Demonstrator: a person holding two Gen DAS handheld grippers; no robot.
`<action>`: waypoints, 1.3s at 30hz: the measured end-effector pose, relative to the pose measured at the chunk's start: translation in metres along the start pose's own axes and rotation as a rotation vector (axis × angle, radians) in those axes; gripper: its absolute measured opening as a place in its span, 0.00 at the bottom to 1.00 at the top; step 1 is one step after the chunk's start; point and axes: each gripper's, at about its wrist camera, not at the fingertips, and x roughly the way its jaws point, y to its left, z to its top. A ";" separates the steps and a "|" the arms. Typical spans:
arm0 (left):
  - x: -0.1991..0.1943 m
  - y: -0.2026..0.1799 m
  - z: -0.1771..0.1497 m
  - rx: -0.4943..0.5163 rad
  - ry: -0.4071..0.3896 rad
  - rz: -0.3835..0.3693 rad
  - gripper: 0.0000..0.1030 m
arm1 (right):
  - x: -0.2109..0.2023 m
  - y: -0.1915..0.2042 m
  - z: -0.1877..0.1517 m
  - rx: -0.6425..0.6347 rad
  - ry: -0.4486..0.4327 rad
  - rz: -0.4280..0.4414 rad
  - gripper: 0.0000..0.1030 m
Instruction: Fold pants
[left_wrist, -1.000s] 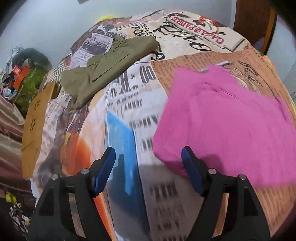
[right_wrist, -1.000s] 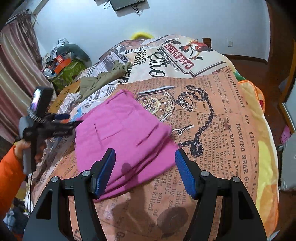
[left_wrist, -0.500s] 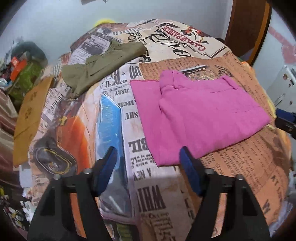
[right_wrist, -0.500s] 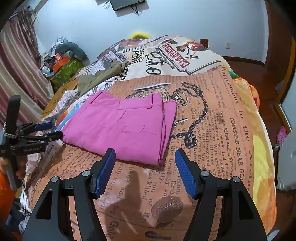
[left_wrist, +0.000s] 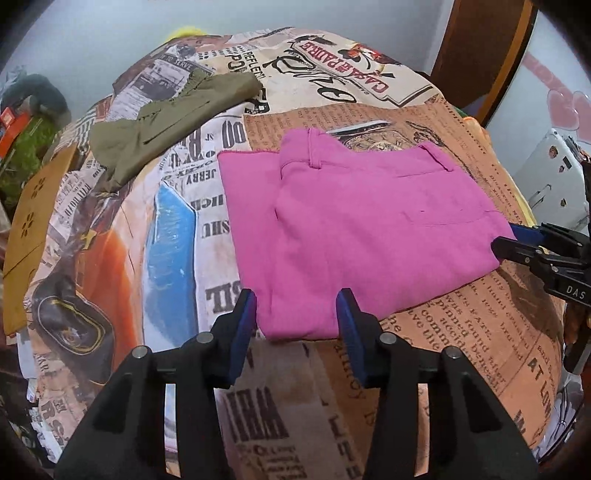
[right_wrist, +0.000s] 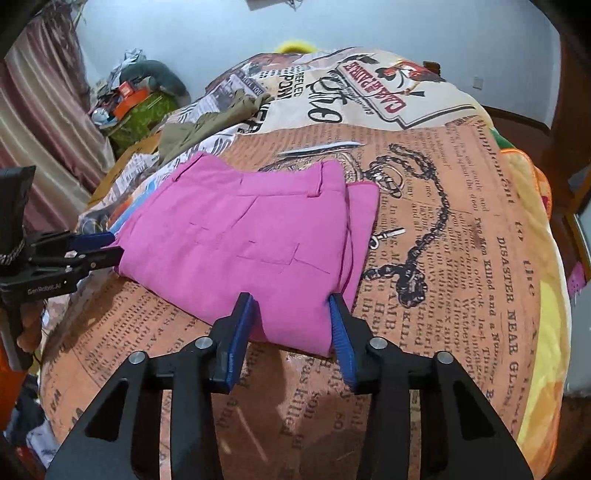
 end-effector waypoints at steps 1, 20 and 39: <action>0.000 0.000 -0.001 0.001 -0.006 0.004 0.40 | 0.001 0.000 -0.001 -0.006 0.003 -0.001 0.34; -0.014 0.005 0.008 0.007 -0.056 0.062 0.42 | -0.012 0.000 0.007 -0.004 -0.002 -0.056 0.32; 0.027 -0.003 0.091 0.004 -0.085 0.012 0.42 | 0.021 -0.028 0.075 0.040 -0.054 -0.049 0.35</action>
